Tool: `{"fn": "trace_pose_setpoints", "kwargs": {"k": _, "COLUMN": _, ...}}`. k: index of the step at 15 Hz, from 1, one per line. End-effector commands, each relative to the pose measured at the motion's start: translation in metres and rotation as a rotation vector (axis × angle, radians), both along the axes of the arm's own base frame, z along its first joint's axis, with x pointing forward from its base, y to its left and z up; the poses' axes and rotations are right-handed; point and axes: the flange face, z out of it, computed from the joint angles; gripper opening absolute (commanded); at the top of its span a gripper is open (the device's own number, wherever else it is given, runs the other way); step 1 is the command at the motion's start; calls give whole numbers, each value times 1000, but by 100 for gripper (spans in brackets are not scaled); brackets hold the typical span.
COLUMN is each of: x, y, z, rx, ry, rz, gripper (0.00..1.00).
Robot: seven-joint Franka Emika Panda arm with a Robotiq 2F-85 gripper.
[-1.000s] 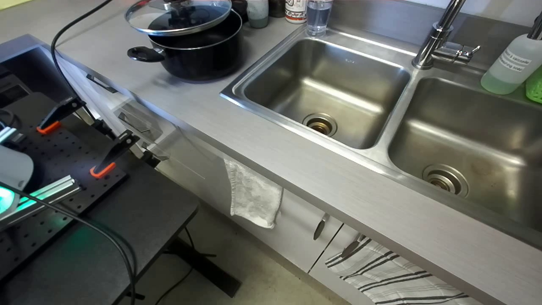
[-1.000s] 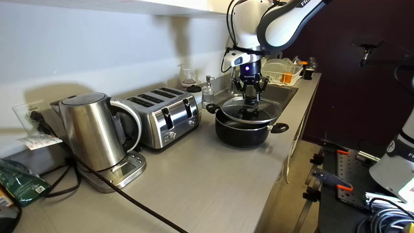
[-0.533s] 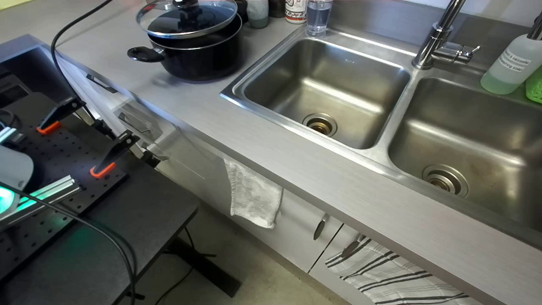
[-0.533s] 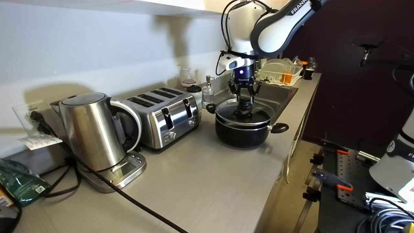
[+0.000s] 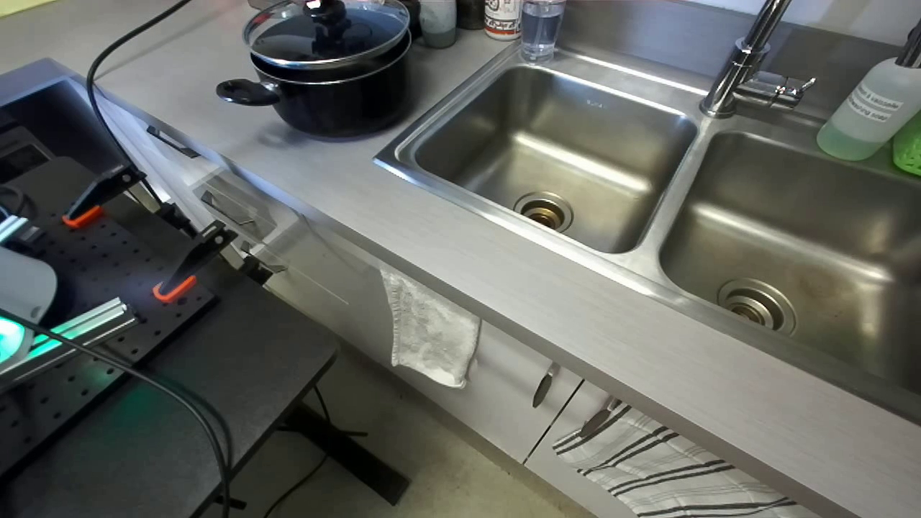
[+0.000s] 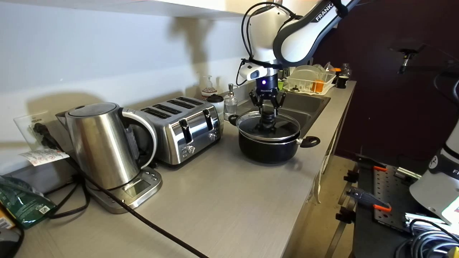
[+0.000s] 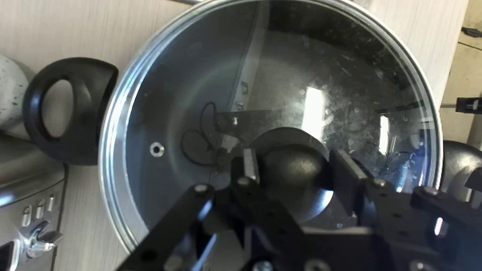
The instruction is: Place the lid on the pot
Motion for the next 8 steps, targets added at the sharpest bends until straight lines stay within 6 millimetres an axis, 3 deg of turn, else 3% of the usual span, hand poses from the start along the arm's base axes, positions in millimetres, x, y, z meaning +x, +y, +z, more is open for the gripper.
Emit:
{"fn": "trace_pose_setpoints", "kwargs": {"k": 1, "x": 8, "y": -1, "z": 5, "rx": 3, "ry": -14, "rz": 30, "gripper": 25}}
{"fn": "trace_pose_setpoints", "kwargs": {"k": 8, "x": 11, "y": -3, "z": -3, "rx": 4, "ry": -9, "rz": 36, "gripper": 25}}
